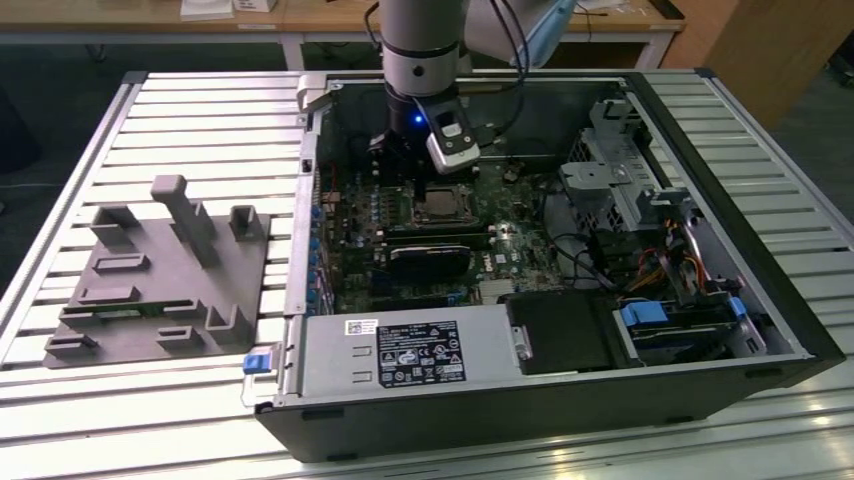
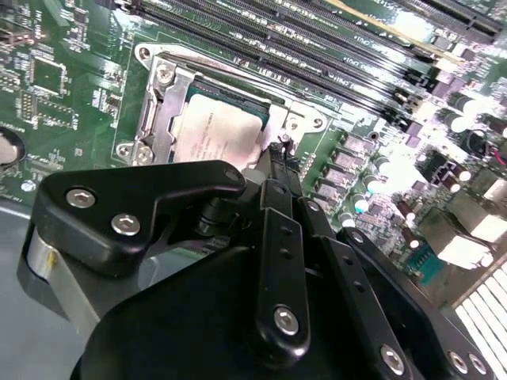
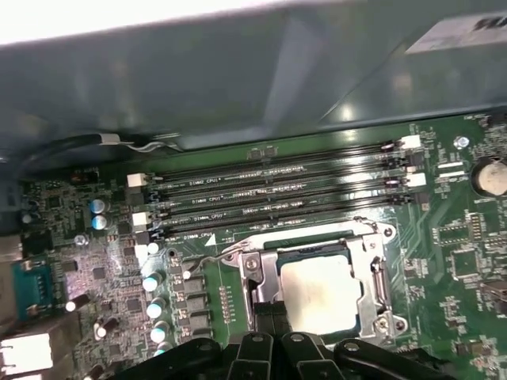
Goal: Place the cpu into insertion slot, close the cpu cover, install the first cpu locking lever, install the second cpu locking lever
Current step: 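Close the cpu cover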
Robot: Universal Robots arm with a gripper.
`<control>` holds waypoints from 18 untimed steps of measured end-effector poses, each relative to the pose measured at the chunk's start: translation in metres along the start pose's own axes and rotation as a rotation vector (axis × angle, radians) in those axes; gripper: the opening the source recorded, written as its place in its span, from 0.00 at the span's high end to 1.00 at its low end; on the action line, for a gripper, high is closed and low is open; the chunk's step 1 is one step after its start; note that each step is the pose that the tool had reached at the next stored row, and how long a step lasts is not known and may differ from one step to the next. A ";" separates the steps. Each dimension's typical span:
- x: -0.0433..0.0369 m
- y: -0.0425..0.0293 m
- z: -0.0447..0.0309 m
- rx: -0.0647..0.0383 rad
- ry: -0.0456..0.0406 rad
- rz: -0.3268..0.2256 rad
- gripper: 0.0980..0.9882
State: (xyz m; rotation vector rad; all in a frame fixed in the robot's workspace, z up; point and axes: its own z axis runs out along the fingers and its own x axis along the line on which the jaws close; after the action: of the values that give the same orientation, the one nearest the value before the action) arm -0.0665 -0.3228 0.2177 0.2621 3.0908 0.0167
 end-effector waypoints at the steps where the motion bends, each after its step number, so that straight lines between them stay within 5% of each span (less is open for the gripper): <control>1: -0.0001 0.0000 -0.0013 0.000 0.0000 0.000 0.99; 6: -0.0009 0.0002 -0.0017 0.000 0.0001 0.000 0.99; 15: -0.0255 0.0044 -0.0006 0.000 0.0005 0.000 0.99; 18: -0.0281 0.0048 -0.0006 0.000 0.0005 0.000 0.99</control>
State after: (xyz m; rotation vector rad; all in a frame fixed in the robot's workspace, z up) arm -0.0380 -0.3229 0.2195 0.2620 3.0913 0.0170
